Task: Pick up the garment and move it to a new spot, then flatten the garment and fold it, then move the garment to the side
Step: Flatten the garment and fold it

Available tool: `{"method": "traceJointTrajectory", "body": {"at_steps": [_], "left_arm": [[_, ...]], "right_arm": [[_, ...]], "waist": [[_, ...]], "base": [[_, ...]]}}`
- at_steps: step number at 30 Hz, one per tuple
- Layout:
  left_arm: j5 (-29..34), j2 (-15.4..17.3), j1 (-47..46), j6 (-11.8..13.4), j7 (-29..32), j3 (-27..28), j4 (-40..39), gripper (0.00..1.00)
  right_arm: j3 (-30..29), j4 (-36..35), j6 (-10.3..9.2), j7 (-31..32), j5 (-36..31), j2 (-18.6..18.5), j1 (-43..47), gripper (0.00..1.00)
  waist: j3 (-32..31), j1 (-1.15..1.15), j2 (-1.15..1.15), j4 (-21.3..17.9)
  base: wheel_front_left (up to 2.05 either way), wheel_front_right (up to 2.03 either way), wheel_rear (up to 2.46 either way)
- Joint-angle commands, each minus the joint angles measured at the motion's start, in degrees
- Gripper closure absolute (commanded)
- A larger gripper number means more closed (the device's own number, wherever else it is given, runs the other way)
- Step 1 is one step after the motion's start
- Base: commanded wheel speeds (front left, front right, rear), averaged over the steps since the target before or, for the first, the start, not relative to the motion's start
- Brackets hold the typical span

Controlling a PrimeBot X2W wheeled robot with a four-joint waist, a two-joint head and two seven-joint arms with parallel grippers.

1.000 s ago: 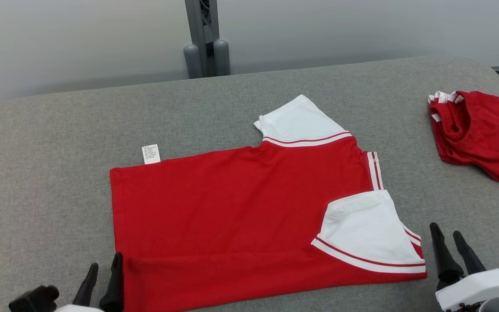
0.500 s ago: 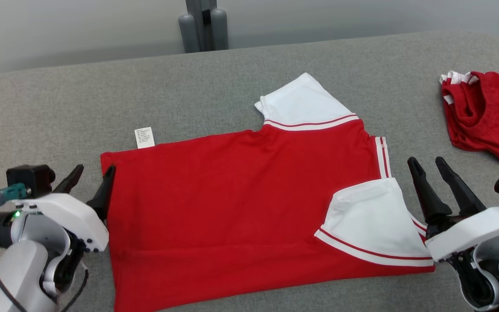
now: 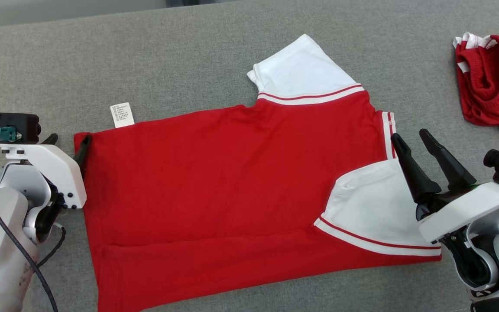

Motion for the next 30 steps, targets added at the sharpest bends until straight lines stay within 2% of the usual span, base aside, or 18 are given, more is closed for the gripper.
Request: {"method": "traceJointTrajectory", "body": {"at_steps": [1, 5, 6, 7, 8, 11, 12, 13, 14, 22, 30], "left_arm": [[0.6, 0.2, -1.5, -0.4, 0.4, -0.4, 1.0, 0.00], [0.7, -0.2, -3.1, -1.8, 1.5, -1.4, 3.0, 0.00], [0.7, -0.3, -3.4, -2.2, 1.5, -1.7, 3.3, 0.08], [1.0, -0.4, -3.7, -2.6, 1.5, -2.0, 3.5, 0.34], [1.2, -0.4, -3.9, -2.8, 1.2, -2.2, 3.6, 0.51], [2.2, -0.5, -4.5, -3.3, 0.6, -3.2, 4.3, 0.73], [2.5, -0.7, -4.6, -3.6, 0.7, -3.8, 4.6, 0.87], [2.7, -0.9, -4.7, -3.7, 0.8, -4.2, 4.9, 0.95], [2.8, -1.1, -4.8, -3.9, 0.9, -4.5, 5.3, 1.00], [4.1, -2.2, -6.5, -4.0, -1.9, -5.8, 4.8, 1.00], [4.6, -3.8, -5.1, -3.8, -6.0, -6.3, -0.4, 1.00]], "right_arm": [[0.1, -0.2, 0.01, -0.2, 0.4, -0.5, -0.7, 0.00], [0.4, -0.4, 0.01, -0.1, 0.6, -0.9, -1.2, 0.00], [0.3, -0.5, 0.01, -0.1, 0.6, -1.0, -1.4, 0.00], [0.2, -0.5, 0.01, 0.0, 0.8, -1.2, -1.6, 0.00], [0.2, -0.5, 0.01, -0.1, 0.8, -1.3, -1.8, 0.00], [0.1, -0.3, 0.01, 0.0, 0.9, -1.4, -2.1, 0.00], [0.3, -0.2, 0.01, 0.0, 0.9, -1.5, -2.3, 0.00], [0.4, -0.2, 0.01, 0.2, 0.9, -1.5, -2.6, 0.00], [0.6, -0.2, 0.01, 0.3, 0.9, -1.6, -2.9, 0.00], [1.3, 2.2, 0.01, 3.1, -2.4, -2.8, -9.3, 0.00], [2.0, 11.1, 0.01, 11.0, -6.4, -3.3, -21.7, 0.00]], "waist": [[0.5, 0.00, 0.00, -0.1], [1.0, 0.00, 0.00, 0.0], [1.0, 0.00, 0.00, 0.1], [1.1, 0.00, 0.00, 0.2], [1.1, 0.00, 0.00, 0.2], [1.0, 0.00, 0.00, 0.3], [1.0, 0.00, 0.00, 0.3], [1.0, 0.00, 0.00, 0.3], [1.1, 0.00, 0.00, 0.3], [1.2, 0.00, 0.00, 1.7], [1.7, 0.00, 0.00, 6.2]], "base": [[0.00, 0.00, 0.00], [0.00, 0.00, 0.00], [0.00, 0.00, 0.00], [0.00, 0.00, 0.00], [0.00, 0.00, 0.00], [0.00, 0.00, 0.00], [0.00, 0.00, 0.00], [0.00, 0.00, 0.00], [0.00, 0.00, 0.00], [0.00, 0.00, 0.00], [0.00, 0.00, 0.00]]}}
